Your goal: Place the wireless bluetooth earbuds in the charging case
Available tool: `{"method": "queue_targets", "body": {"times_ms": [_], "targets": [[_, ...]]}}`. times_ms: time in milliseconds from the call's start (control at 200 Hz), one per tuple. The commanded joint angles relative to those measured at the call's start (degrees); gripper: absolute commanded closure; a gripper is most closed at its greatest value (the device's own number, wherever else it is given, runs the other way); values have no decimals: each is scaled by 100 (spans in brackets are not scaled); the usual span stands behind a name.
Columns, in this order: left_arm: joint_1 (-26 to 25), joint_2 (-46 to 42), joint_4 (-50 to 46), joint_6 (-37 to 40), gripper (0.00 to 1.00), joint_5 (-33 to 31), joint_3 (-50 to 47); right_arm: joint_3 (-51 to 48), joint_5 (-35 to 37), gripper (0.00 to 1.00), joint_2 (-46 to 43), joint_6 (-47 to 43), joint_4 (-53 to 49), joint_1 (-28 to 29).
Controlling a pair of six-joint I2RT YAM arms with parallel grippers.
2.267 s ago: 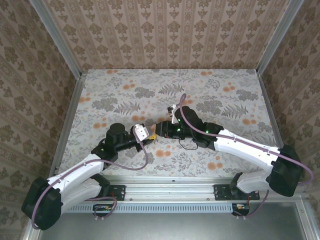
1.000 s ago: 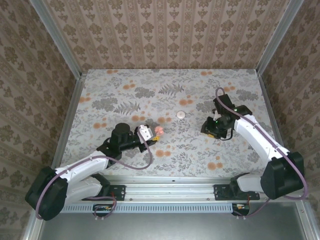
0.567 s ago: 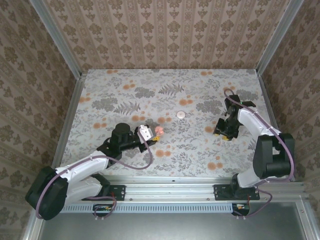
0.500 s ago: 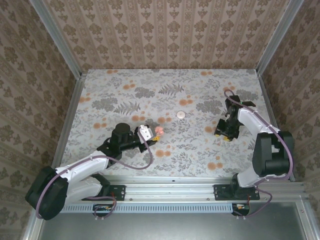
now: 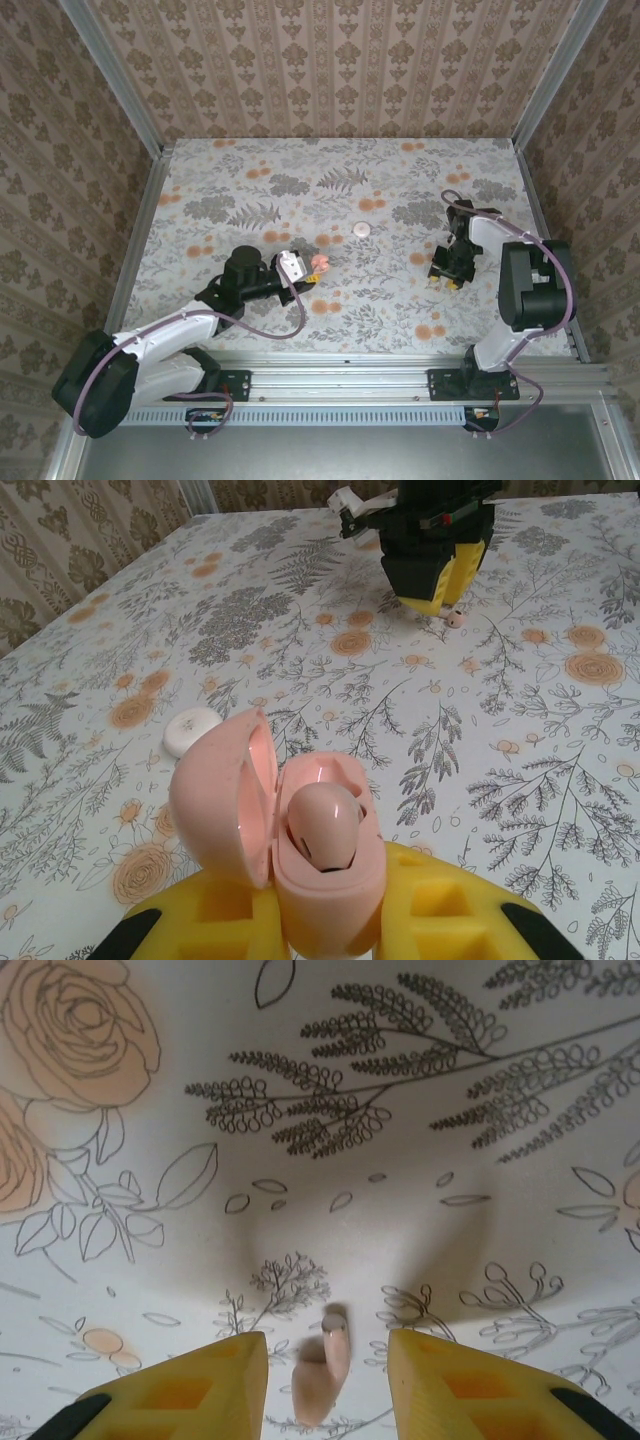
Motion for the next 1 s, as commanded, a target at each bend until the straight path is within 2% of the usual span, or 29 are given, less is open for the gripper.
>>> {"method": "queue_targets", "body": {"times_ms": [0, 535, 995], "targets": [[-32, 6, 130, 11, 100, 138, 85, -63, -30, 63, 146, -69, 153, -17], [-38, 65, 88, 3, 100, 129, 109, -178, -546, 74, 113, -50, 359, 114], [-32, 38, 42, -5, 100, 131, 105, -151, -624, 76, -34, -128, 327, 367]]}}
